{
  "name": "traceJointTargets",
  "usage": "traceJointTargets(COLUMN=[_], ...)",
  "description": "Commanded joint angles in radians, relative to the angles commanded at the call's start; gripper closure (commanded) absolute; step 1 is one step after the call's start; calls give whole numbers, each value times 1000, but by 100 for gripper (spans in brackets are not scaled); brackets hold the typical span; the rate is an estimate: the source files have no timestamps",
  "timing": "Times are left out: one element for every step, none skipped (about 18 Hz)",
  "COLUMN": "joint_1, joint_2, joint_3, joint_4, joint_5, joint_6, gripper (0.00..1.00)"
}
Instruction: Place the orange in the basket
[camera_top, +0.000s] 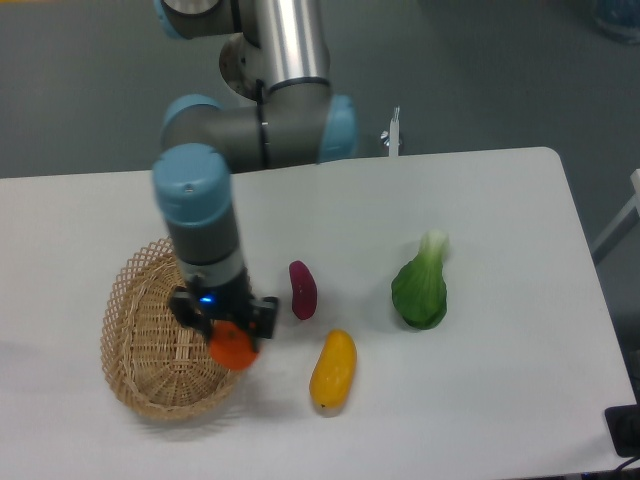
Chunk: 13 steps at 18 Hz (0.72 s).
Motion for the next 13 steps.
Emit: traceJointTargets(joint_1=[-9, -17, -23, -31, -41, -43, -43, -45, -45, -48, -52, -52, -52], joint_2=[-2, -8, -12, -23, -26, -29, -34, -37, -37, -37, -40, -47, -52], joint_3=[-5, -6, -8, -9, -14, -15, -17, -22, -26, -26, -26, -25, -25], joint_4=[-2, -2, -2, -2, 2, 5, 5, 3, 5, 5, 5, 5, 5], joint_5=[0, -2, -2, -2, -2, -3, -3, -3, -3, -3, -3, -2, -3], joint_6=[0, 0, -2, -2, 0, 2, 3, 2, 2, 0, 0, 3, 5], gripper=[35, 35, 34, 32, 32, 32, 32, 31, 31, 31, 31, 30, 29])
